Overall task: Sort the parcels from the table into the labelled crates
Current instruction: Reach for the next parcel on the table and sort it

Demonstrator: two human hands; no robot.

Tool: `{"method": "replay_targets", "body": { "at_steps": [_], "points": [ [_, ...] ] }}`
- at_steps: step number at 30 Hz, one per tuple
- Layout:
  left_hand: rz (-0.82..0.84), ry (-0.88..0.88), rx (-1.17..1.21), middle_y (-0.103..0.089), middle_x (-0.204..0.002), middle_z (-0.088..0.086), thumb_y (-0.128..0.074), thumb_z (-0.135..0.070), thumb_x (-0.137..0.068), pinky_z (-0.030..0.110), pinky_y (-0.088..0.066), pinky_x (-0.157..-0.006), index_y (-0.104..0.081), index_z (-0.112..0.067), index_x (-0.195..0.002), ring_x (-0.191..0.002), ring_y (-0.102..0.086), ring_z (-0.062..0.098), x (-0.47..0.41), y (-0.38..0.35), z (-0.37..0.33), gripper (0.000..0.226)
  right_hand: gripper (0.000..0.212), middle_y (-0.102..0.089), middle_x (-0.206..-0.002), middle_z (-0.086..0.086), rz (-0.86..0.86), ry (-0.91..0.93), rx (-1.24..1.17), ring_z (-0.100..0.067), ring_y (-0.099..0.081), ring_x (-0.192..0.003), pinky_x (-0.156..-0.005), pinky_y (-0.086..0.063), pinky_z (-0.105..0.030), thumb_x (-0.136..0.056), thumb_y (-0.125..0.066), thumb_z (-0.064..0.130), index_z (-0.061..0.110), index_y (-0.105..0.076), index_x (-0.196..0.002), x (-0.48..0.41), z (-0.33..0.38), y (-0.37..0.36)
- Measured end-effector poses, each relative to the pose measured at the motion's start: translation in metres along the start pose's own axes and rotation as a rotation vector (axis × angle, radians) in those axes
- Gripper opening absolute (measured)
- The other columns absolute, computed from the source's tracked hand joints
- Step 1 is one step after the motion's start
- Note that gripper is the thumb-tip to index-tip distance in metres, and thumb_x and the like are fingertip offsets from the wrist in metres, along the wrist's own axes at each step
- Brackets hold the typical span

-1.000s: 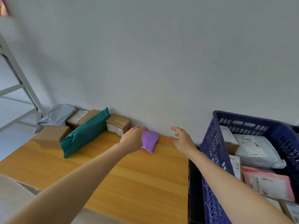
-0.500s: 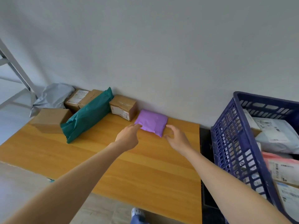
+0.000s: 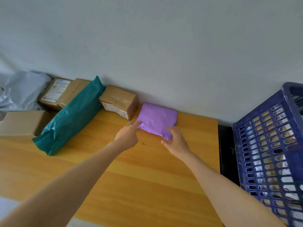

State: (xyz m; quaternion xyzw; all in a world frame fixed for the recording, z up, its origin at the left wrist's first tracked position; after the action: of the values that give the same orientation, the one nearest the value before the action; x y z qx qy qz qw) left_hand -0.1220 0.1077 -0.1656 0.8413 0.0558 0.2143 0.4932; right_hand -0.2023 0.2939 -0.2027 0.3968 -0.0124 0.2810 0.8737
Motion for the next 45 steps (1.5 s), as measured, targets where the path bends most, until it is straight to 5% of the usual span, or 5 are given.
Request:
{"method": "replay_targets", "body": {
  "at_steps": [6, 10, 24, 30, 45],
  "points": [
    [0.076, 0.027, 0.018, -0.026, -0.153, 0.002, -0.045, 0.006, -0.085, 0.044, -0.050, -0.087, -0.024, -0.034, -0.150, -0.121, -0.051, 0.031, -0.040, -0.019, 0.006, 0.079, 0.082, 0.001, -0.162, -0.003, 0.082, -0.017, 0.148, -0.023, -0.006, -0.148, -0.119, -0.018, -0.035, -0.082, -0.073, 0.029, 0.031, -0.028, -0.150, -0.030, -0.017, -0.024],
    [0.116, 0.049, -0.034, -0.012, -0.159, 0.003, -0.048, 0.000, -0.087, 0.036, -0.050, -0.067, -0.017, -0.043, -0.149, -0.114, -0.055, 0.032, -0.056, -0.033, 0.007, 0.082, 0.081, 0.004, -0.162, -0.002, 0.082, -0.008, 0.220, -0.022, -0.002, -0.149, -0.119, -0.014, -0.033, -0.083, -0.072, 0.027, 0.034, -0.027, -0.150, -0.041, -0.026, -0.035],
    [0.035, 0.032, -0.006, -0.014, -0.158, 0.003, -0.057, -0.005, -0.084, 0.033, -0.052, -0.066, -0.027, -0.045, -0.145, -0.113, -0.056, 0.030, -0.086, -0.042, 0.002, 0.079, 0.044, -0.031, -0.153, -0.006, -0.089, 0.048, 0.053, -0.022, -0.036, -0.139, -0.106, -0.039, -0.032, -0.091, -0.056, 0.007, 0.016, -0.053, -0.134, -0.057, -0.022, -0.021],
    [-0.016, 0.000, -0.007, -0.023, -0.156, 0.005, -0.056, -0.003, -0.083, 0.037, -0.046, -0.091, -0.039, -0.037, -0.143, -0.130, -0.042, 0.031, -0.079, -0.026, -0.005, 0.071, 0.026, -0.055, -0.124, -0.011, -0.241, 0.134, 0.000, -0.029, -0.057, -0.109, -0.086, -0.043, -0.031, -0.089, -0.057, 0.002, 0.003, -0.063, -0.115, -0.048, -0.003, 0.006],
    [-0.152, -0.271, -0.059, -0.056, -0.133, 0.002, -0.062, -0.034, -0.091, 0.039, -0.045, -0.097, -0.048, -0.023, -0.138, -0.121, -0.049, 0.026, -0.024, 0.047, -0.047, 0.050, 0.018, -0.060, -0.109, -0.011, -0.424, 0.111, -0.042, -0.026, -0.062, -0.091, -0.077, -0.044, -0.032, -0.099, -0.049, 0.009, 0.003, -0.065, -0.102, 0.011, 0.061, 0.081]
  ]
}}
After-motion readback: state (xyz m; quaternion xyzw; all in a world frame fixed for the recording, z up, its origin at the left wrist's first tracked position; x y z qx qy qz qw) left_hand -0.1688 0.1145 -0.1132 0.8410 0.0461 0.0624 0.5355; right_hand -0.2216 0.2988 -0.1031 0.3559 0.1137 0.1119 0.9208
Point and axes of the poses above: each hand's wrist, its own x-axis away from the middle knuckle, its own y-axis out of the back of the hand, z = x × y, the point moved 6 cm from there along -x, towards the middle knuckle
